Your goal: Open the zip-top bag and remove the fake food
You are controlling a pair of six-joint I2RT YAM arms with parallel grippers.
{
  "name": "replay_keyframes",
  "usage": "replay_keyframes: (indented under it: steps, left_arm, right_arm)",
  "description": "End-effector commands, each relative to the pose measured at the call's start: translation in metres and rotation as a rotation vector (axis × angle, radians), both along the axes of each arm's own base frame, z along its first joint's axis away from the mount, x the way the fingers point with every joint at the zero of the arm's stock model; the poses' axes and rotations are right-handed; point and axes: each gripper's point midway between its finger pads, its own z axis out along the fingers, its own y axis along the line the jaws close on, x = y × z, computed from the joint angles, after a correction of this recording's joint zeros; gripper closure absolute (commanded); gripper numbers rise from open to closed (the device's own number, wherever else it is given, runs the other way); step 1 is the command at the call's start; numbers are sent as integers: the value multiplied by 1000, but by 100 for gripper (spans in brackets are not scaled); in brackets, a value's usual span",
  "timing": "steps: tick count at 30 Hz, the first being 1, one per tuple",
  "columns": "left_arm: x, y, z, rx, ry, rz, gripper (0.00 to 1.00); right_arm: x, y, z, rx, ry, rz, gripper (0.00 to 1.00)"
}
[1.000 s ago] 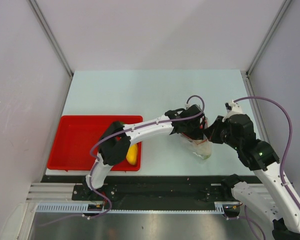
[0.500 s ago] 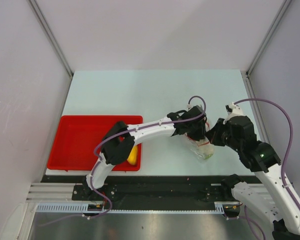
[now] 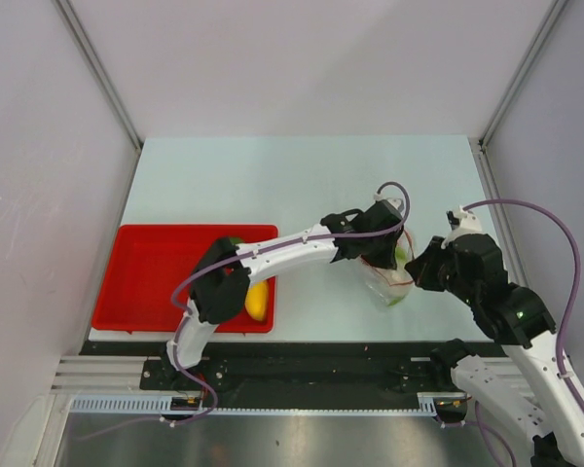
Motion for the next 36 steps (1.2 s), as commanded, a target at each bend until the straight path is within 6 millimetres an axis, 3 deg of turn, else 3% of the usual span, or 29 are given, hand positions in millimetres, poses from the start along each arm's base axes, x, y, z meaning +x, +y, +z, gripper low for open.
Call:
replay_keyframes:
  steps: [1, 6, 9, 10, 14, 15, 16, 18, 22, 29, 36]
  left_arm:
    - [5, 7, 83, -83, -167, -65, 100]
    - [-11, 11, 81, -38, -215, -153, 100]
    - [-19, 13, 91, 1, -282, -178, 100]
    - [-25, 12, 103, -13, -317, -190, 100]
    - [-25, 20, 131, -19, -435, -170, 100]
    - [-24, 22, 127, -29, -442, -157, 100]
    - [-25, 27, 141, -64, -460, -143, 100]
    - [-25, 31, 140, -83, -467, -128, 100]
    - [-25, 35, 162, -122, -497, -116, 100]
    - [-14, 61, 191, -198, -463, 11, 100]
    - [-4, 106, 262, -418, -534, 29, 100]
  right_arm:
    - [0, -8, 7, -2, -8, -49, 100]
    - [9, -14, 8, -20, -20, -93, 100]
    - [6, -11, 5, 6, 11, -99, 100]
    - [7, -12, 4, -3, 14, -106, 100]
    - [8, -24, 7, -37, -19, -142, 100]
    - [9, -24, 7, -40, -18, -144, 100]
    - [8, -25, 8, -37, -18, -147, 100]
    - [8, -23, 9, -32, -16, -142, 100]
    - [8, -27, 10, -51, -27, -148, 100]
    - [5, -31, 7, -75, -21, -150, 100]
    - [6, -46, 3, -151, -27, -185, 100]
